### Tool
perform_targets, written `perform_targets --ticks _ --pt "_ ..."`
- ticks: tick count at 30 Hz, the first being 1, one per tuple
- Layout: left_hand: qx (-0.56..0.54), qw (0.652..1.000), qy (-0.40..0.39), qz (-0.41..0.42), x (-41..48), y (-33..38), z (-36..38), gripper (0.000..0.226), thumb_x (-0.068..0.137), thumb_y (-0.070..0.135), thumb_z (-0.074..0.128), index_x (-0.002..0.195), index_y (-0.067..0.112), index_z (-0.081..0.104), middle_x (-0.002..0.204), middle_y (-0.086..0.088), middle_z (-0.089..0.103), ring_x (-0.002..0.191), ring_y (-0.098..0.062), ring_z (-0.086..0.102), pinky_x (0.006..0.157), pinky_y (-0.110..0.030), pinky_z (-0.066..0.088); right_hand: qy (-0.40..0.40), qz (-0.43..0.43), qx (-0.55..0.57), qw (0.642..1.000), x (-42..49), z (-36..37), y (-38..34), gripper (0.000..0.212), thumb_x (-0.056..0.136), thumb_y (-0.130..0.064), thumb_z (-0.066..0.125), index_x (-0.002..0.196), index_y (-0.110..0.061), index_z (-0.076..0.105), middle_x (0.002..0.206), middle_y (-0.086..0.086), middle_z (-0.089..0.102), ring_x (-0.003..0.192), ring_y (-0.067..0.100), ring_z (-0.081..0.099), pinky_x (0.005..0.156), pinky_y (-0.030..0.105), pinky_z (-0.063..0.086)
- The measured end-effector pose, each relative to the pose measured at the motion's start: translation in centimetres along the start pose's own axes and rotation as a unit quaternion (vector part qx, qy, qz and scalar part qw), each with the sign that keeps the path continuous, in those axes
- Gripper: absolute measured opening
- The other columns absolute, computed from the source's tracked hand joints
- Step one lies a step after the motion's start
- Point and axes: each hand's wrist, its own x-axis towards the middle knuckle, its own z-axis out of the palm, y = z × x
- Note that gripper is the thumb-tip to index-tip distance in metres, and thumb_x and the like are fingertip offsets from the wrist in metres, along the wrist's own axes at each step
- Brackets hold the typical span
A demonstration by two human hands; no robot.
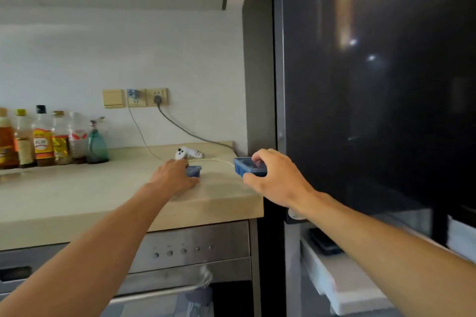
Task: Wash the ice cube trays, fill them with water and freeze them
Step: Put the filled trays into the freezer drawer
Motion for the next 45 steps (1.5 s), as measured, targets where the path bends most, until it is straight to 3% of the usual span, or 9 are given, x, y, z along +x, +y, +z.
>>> perform_targets --ticks 7,10,14,18,24,28,35,40,45 --pt "-0.081 0.993 0.085 -0.005 -3.0 1.2 -0.7 0.022 0.086 0.029 0.067 0.103 0.017 0.076 0.106 -0.011 0.069 0.086 -0.031 0.063 0.074 -0.036 0.053 0.005 0.0 0.003 1.0 -3.2 -2.6 3.1 0.041 0.07 -0.061 0.054 0.104 -0.037 0.054 0.103 -0.019 0.053 0.091 0.003 0.057 0.064 0.015 0.044" --pt "-0.111 0.983 0.139 0.046 -5.5 3.2 -1.0 0.02 0.089 0.026 0.065 0.103 0.02 0.078 0.096 -0.007 0.072 0.08 -0.029 0.064 0.069 -0.036 0.053 0.015 -0.004 0.007 1.0 -4.7 -3.7 3.9 0.039 0.074 -0.057 0.058 0.106 -0.033 0.058 0.105 -0.016 0.056 0.094 0.005 0.059 0.067 0.017 0.05" --pt "-0.15 0.96 0.19 0.137 -9.0 7.3 -1.4 0.013 0.088 0.027 0.064 0.086 0.02 0.074 0.077 0.001 0.067 0.065 -0.023 0.06 0.056 -0.032 0.046 0.023 -0.007 0.009 1.0 -7.0 -5.5 5.3 0.036 0.075 -0.053 0.061 0.106 -0.034 0.061 0.104 -0.02 0.057 0.092 0.004 0.06 0.067 0.019 0.055" --pt "-0.201 0.932 0.205 0.221 -12.1 11.8 -1.0 0.016 0.089 0.027 0.069 0.101 0.02 0.078 0.096 0.004 0.073 0.083 -0.017 0.065 0.073 -0.041 0.056 0.019 0.015 -0.013 1.0 -9.7 -7.1 7.3 0.04 0.072 -0.055 0.06 0.105 -0.032 0.062 0.103 -0.021 0.058 0.091 0.003 0.059 0.067 0.018 0.051" --pt "-0.22 0.915 0.165 0.296 -15.0 17.9 2.6 0.029 0.092 0.034 0.069 0.116 0.021 0.075 0.11 0.005 0.073 0.091 -0.009 0.064 0.08 -0.027 0.056 0.003 0.08 -0.063 0.995 -13.7 -9.2 13.1 0.021 0.082 -0.039 0.072 0.099 -0.036 0.061 0.098 -0.022 0.058 0.085 0.0 0.059 0.063 0.015 0.041" --pt "-0.212 0.915 0.125 0.321 -16.2 21.5 6.6 0.03 0.093 0.039 0.066 0.116 0.024 0.075 0.11 0.008 0.071 0.097 -0.01 0.062 0.084 -0.033 0.056 -0.018 0.144 -0.1 0.984 -16.3 -10.5 18.1 0.018 0.081 -0.04 0.071 0.096 -0.034 0.063 0.094 -0.019 0.057 0.083 0.006 0.058 0.065 0.024 0.045" --pt "-0.151 0.936 -0.007 0.317 -16.2 28.1 14.8 0.033 0.091 0.048 0.052 0.107 0.028 0.073 0.108 0.011 0.067 0.094 -0.016 0.063 0.078 -0.038 0.055 -0.065 0.247 -0.153 0.955 -19.5 -12.0 27.4 0.021 0.083 -0.045 0.073 0.093 -0.029 0.065 0.091 -0.012 0.06 0.075 0.005 0.057 0.057 0.019 0.036" --pt "-0.112 0.945 -0.065 0.301 -14.7 33.2 20.0 0.033 0.094 0.045 0.053 0.114 0.029 0.073 0.115 0.008 0.066 0.095 -0.018 0.061 0.08 -0.038 0.055 -0.1 0.304 -0.174 0.931 -19.9 -12.7 32.7 0.024 0.082 -0.045 0.071 0.101 -0.03 0.064 0.101 -0.009 0.064 0.089 0.016 0.062 0.081 0.036 0.054" --pt "-0.068 0.948 -0.099 0.295 -12.9 37.4 23.9 0.029 0.096 0.042 0.051 0.109 0.026 0.071 0.114 0.004 0.065 0.095 -0.022 0.058 0.078 -0.038 0.053 -0.134 0.312 -0.167 0.926 -19.7 -12.8 36.8 0.04 0.084 -0.04 0.07 0.12 -0.024 0.064 0.119 -0.003 0.061 0.101 0.018 0.062 0.09 0.037 0.054"
